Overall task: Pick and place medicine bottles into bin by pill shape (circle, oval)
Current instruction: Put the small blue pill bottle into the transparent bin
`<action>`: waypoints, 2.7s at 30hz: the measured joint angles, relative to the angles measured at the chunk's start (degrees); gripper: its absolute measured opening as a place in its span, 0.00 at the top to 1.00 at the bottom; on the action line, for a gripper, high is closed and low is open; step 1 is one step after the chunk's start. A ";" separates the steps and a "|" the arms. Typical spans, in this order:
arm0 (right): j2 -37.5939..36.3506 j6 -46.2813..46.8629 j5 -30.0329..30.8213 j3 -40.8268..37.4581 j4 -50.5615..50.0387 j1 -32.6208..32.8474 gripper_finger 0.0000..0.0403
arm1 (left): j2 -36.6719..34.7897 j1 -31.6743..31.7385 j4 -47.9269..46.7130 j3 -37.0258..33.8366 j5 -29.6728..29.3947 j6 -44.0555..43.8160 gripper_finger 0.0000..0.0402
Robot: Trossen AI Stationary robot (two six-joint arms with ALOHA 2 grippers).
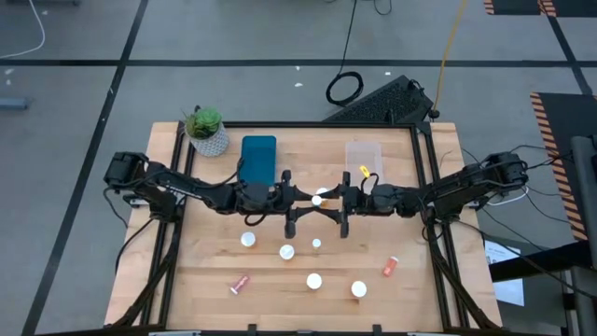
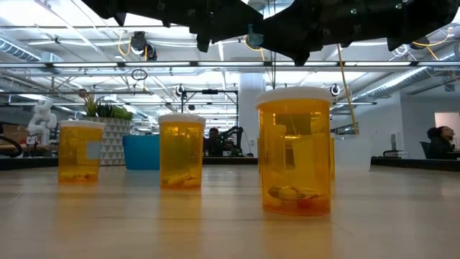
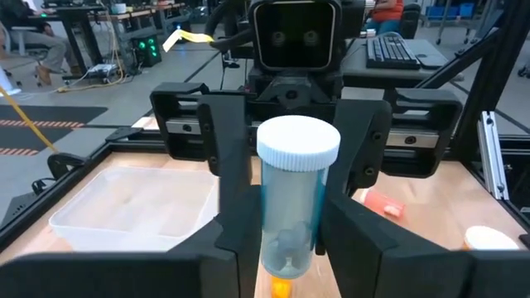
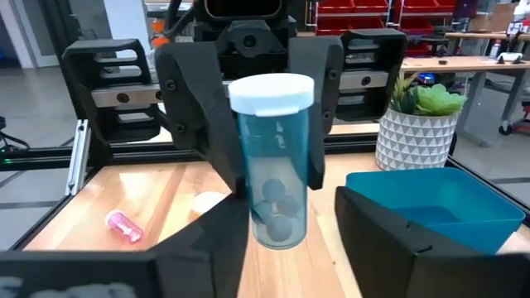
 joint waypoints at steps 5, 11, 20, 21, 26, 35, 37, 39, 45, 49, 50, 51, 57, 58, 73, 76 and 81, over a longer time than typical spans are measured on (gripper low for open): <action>-0.03 0.23 0.32 0.03 -0.68 -0.02 0.47 | 0.00 -0.04 -0.40 0.00 -0.84 0.81 0.71; -4.71 3.20 3.92 0.07 -14.44 -0.02 0.41 | 0.00 0.00 -2.89 0.00 -3.14 1.71 0.71; -16.30 7.93 4.37 2.34 -31.98 -0.02 0.37 | 0.00 1.64 -6.09 -0.01 -3.43 1.60 0.71; -16.60 8.29 4.29 4.09 -34.34 -0.02 0.37 | 0.00 1.85 -6.30 -0.02 -3.44 1.60 0.71; -14.24 9.63 4.06 18.12 -53.07 -0.04 0.40 | 0.00 2.79 -8.18 -0.02 -3.45 1.49 0.71; -2.11 9.46 -0.65 41.38 -76.96 -2.48 0.44 | 0.00 3.45 -10.78 -0.02 -3.48 1.66 0.71; 0.22 9.22 -2.06 43.69 -78.86 -3.14 0.44 | 0.00 3.45 -10.86 -0.01 -3.43 1.33 0.71; 2.21 8.67 -3.76 45.23 -79.64 -3.71 0.44 | 0.01 3.43 -10.92 -0.02 -3.09 0.63 0.71; 4.99 8.19 -5.42 45.94 -80.10 -4.37 0.44 | 1.53 3.28 -10.86 0.00 -3.03 -0.04 0.71; 5.84 9.20 -5.07 45.94 -82.51 -4.22 0.44 | 2.07 3.43 -11.34 -0.07 -3.11 0.48 0.71; 6.02 9.87 -5.07 45.94 -82.91 -4.21 0.44 | 2.02 3.47 -10.98 -0.06 -3.19 0.93 0.71; 6.26 10.54 -5.07 45.94 -83.46 -4.20 0.44 | 1.94 3.57 -10.87 0.00 -3.33 1.57 0.71; 6.34 13.75 -4.93 45.94 -84.16 -4.35 0.44 | 1.95 4.29 -13.48 0.04 -4.65 4.50 0.71; 6.36 14.05 -4.92 45.94 -84.36 -4.37 0.44 | 1.95 4.48 -14.06 0.04 -4.92 4.47 0.71; 10.24 15.76 -1.62 45.92 -81.23 -7.38 0.44 | 1.95 5.75 -17.84 0.02 -5.11 4.63 0.71; 12.00 15.28 -1.97 45.94 -79.23 -7.62 0.44 | 1.95 5.75 -17.95 0.02 -5.09 4.50 0.71; 14.88 14.46 -3.42 45.88 -78.75 -8.03 0.44 | 1.95 5.75 -18.34 0.02 -5.09 4.50 0.71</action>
